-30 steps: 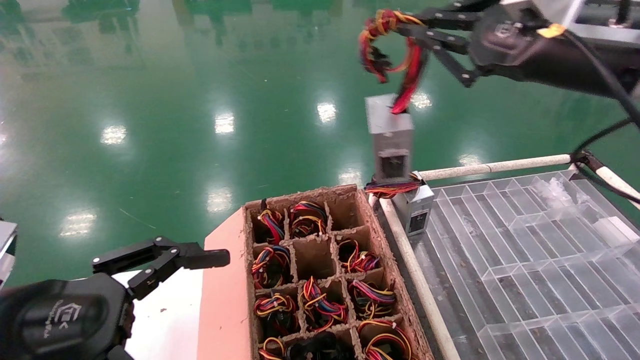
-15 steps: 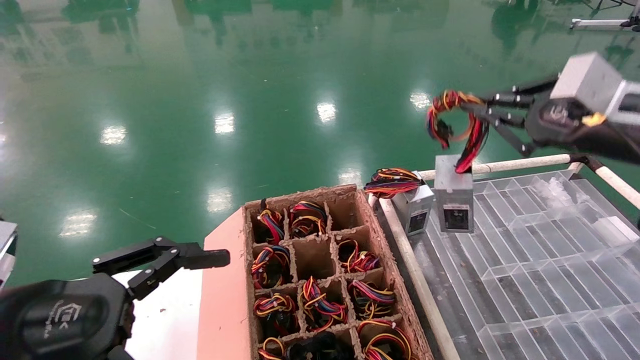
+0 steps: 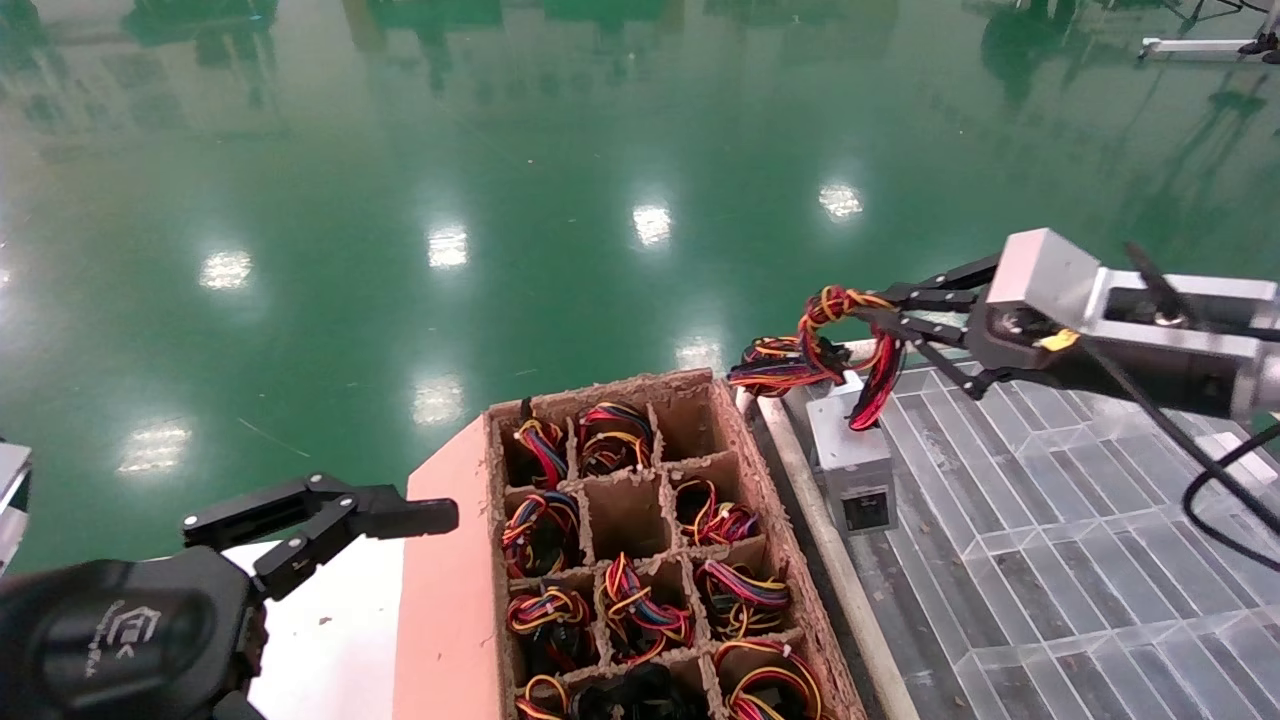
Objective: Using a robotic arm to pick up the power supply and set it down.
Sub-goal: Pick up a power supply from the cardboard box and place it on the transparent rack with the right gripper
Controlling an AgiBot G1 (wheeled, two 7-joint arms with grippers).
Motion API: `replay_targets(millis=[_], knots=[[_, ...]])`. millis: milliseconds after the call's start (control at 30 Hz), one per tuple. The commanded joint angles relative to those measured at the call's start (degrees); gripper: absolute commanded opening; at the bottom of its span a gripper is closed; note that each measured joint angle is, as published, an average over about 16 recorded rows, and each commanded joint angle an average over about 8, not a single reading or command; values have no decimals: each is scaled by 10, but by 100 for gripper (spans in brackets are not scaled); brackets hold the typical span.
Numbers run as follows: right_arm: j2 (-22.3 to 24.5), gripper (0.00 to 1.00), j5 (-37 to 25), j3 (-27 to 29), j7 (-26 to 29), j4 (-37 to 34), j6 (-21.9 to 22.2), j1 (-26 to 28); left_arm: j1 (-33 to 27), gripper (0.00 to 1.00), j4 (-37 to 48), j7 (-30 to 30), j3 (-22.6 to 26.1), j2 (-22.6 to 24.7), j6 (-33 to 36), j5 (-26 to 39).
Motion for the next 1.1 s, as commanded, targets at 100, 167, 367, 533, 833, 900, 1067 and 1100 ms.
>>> replay_targets(millis=[100, 167, 367, 533, 833, 900, 1067, 1100], knots=[[-19, 0, -3, -4, -17, -32, -3, 5, 0, 100, 0, 0, 0, 0, 0, 0], [-24, 0, -2, -4, -27, -49, -1, 6, 0, 100, 0, 0, 0, 0, 0, 0], [-29, 0, 6, 3, -58, -100, 6, 8, 0, 100, 0, 0, 0, 0, 0, 0], [-26, 0, 15, 11, -84, -141, 10, 6, 0, 100, 0, 0, 0, 0, 0, 0], [-16, 44, 25, 20, -123, -197, 17, 2, 0, 100, 0, 0, 0, 0, 0, 0], [-15, 69, 26, 21, -128, -205, 20, 2, 0, 100, 0, 0, 0, 0, 0, 0], [-15, 100, 29, 23, -133, -216, 24, 2, 0, 100, 0, 0, 0, 0, 0, 0], [-15, 100, 30, 23, -133, -216, 24, 2, 0, 100, 0, 0, 0, 0, 0, 0]])
